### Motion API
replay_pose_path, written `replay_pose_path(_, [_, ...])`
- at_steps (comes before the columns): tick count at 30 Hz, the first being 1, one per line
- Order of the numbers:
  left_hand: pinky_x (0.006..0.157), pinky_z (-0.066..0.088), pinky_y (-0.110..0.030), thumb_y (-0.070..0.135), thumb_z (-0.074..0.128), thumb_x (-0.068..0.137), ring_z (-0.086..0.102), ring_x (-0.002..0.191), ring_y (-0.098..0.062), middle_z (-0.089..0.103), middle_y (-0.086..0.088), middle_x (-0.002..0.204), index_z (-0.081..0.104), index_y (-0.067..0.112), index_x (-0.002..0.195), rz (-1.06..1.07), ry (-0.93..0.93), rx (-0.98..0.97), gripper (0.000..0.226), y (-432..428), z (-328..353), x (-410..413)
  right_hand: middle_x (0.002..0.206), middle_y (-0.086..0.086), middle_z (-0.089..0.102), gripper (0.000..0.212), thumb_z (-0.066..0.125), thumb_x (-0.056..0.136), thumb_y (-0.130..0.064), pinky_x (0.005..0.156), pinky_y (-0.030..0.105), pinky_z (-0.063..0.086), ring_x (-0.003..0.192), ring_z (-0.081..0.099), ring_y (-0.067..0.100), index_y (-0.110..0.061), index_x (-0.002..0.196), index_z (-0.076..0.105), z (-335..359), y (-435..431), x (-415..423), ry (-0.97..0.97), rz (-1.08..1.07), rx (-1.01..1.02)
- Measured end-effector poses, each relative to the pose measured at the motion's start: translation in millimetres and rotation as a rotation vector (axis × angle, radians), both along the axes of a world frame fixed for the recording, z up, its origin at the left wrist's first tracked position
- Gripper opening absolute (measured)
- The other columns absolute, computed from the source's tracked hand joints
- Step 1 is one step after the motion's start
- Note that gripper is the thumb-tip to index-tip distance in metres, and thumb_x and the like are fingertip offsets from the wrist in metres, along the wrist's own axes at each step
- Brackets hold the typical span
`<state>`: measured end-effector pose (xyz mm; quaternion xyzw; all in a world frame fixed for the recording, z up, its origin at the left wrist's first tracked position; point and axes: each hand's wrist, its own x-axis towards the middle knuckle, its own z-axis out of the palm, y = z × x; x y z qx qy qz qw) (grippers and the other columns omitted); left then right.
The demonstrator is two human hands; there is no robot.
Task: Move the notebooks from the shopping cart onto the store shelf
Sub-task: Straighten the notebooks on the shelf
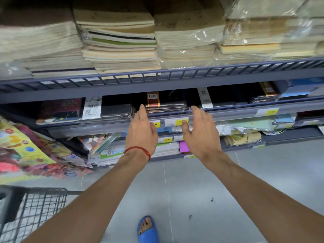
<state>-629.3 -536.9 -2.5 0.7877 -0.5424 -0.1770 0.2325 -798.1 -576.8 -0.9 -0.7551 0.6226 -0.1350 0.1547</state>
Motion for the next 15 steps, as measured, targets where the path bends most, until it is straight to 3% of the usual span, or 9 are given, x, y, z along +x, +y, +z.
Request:
replay_pose_path(2, [0.104, 0.039, -0.041, 0.015, 0.047, 0.099, 0.046, 0.127, -0.032, 0.044, -0.013, 0.143, 0.029, 0.007, 0.15, -0.026, -0.092, 0.019, 0.055, 19.2, 12.8, -2.6, 0.125, 0.007, 0.058, 0.05, 0.047, 0.099, -0.037, 0.093, 0.041, 0.045, 0.116, 0.048, 0.027, -0.012, 0.143, 0.043, 16.3, 14.3, -7.0, 0.077, 0.048, -0.047])
replay_pose_path(6, [0.084, 0.046, -0.046, 0.023, 0.048, 0.094, 0.053, 0.103, -0.033, 0.055, -0.011, 0.119, 0.05, 0.009, 0.13, -0.125, -0.369, 0.062, 0.038, 57.8, 50.3, -9.8, 0.111, 0.005, 0.061, 0.042, 0.044, 0.094, -0.043, 0.084, 0.042, 0.047, 0.104, 0.052, 0.028, -0.014, 0.124, 0.054, 52.2, 43.9, -16.7, 0.162, 0.143, -0.113])
replay_pose_path(10, [0.082, 0.04, -0.042, 0.036, 0.044, 0.093, 0.052, 0.101, -0.027, 0.063, 0.0, 0.108, 0.058, 0.019, 0.118, -0.25, -0.68, 0.07, 0.034, 92.6, 91.2, -17.6, 0.104, 0.005, 0.061, 0.043, 0.042, 0.092, -0.049, 0.083, 0.041, 0.045, 0.1, 0.052, 0.028, -0.014, 0.111, 0.059, 88.3, 75.2, -26.1, 0.269, 0.271, -0.137])
replay_pose_path(15, [0.083, 0.042, -0.042, 0.039, 0.047, 0.091, 0.053, 0.099, -0.027, 0.062, -0.002, 0.104, 0.06, 0.018, 0.11, -0.279, -0.745, 0.038, 0.031, 120.3, 133.2, -11.5, 0.096, 0.005, 0.061, 0.049, 0.038, 0.09, -0.052, 0.081, 0.041, 0.044, 0.094, 0.053, 0.028, -0.012, 0.104, 0.062, 129.1, 109.1, -27.1, 0.353, 0.456, -0.19])
